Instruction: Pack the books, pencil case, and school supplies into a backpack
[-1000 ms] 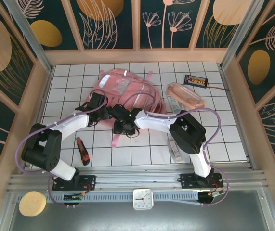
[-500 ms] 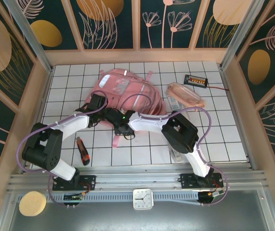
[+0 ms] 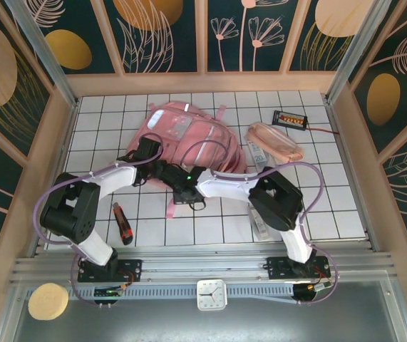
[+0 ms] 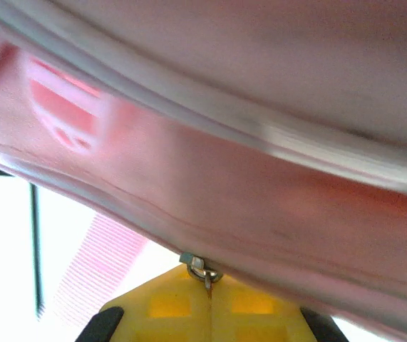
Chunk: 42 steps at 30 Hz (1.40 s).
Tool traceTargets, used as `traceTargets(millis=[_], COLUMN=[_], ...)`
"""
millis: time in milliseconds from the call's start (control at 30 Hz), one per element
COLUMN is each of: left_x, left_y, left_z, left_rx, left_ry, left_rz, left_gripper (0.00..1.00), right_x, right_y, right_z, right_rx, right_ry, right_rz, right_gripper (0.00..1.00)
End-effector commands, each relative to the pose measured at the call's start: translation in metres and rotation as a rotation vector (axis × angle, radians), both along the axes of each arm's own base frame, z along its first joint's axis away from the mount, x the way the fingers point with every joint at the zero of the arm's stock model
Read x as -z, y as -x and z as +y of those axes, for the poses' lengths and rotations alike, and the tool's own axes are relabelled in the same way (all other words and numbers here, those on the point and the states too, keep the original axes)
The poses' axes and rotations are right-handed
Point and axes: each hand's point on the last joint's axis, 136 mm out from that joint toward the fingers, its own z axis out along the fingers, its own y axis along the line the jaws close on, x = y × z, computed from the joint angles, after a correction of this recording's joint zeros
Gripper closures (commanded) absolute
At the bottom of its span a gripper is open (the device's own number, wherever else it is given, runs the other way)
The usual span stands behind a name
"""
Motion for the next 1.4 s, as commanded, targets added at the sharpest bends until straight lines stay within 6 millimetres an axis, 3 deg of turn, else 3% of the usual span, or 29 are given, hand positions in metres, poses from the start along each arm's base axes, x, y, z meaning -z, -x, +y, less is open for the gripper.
traceTargets(millis=[0,67,167,267,367,433,500,600,667,867,967,1100,1267,1367], left_x=[0.044,0.049,0.054,0.052,0.034,0.003,-0.041,-0.094,-0.115,-0.129,-0.131,-0.122,-0.157,-0.161], left_y=[0.020,0.020,0.019,0.019,0.019,0.019,0.023,0.051,0.072,0.133,0.146,0.130,0.095,0.088], left_z=[0.020,0.020,0.020,0.019,0.011,-0.004,-0.026,-0.067,-0.076,-0.073,-0.082,-0.080,-0.074,-0.079], left_rx=[0.010,0.013,0.016,0.023,0.060,0.115,0.197,0.408,0.479,0.704,0.855,0.919,0.818,0.817], left_ry=[-0.123,-0.127,-0.125,-0.122,-0.078,-0.022,0.042,0.142,0.197,0.261,0.233,0.074,-0.026,-0.024], left_rz=[0.147,0.160,0.176,0.173,0.133,0.049,-0.073,-0.261,-0.340,-0.503,-0.522,-0.500,-0.634,-0.646], left_gripper=[0.35,0.36,0.37,0.36,0.33,0.23,0.13,0.01,0.01,0.01,0.01,0.01,0.01,0.01], right_x=[-0.004,-0.003,-0.009,-0.025,-0.058,-0.081,-0.100,-0.124,-0.141,-0.194,-0.211,-0.215,-0.209,-0.211], right_y=[0.015,0.009,-0.015,-0.044,-0.059,-0.057,-0.046,-0.027,-0.020,-0.019,-0.015,-0.001,0.017,0.028], right_z=[-0.075,-0.107,-0.146,-0.161,-0.138,-0.113,-0.084,-0.046,-0.029,-0.006,0.006,0.025,0.037,0.045], right_rx=[-0.018,0.010,0.047,0.068,0.016,-0.032,-0.083,-0.139,-0.156,-0.199,-0.238,-0.298,-0.347,-0.368], right_ry=[0.147,0.163,0.192,0.158,0.057,-0.021,-0.093,-0.207,-0.278,-0.362,-0.364,-0.368,-0.349,-0.369], right_rz=[0.059,0.076,0.042,0.013,-0.033,-0.046,-0.042,-0.013,0.003,0.012,0.016,0.046,0.084,0.104], right_gripper=[1.00,1.00,1.00,1.00,1.00,1.00,1.00,1.00,1.00,1.00,1.00,1.00,1.00,1.00])
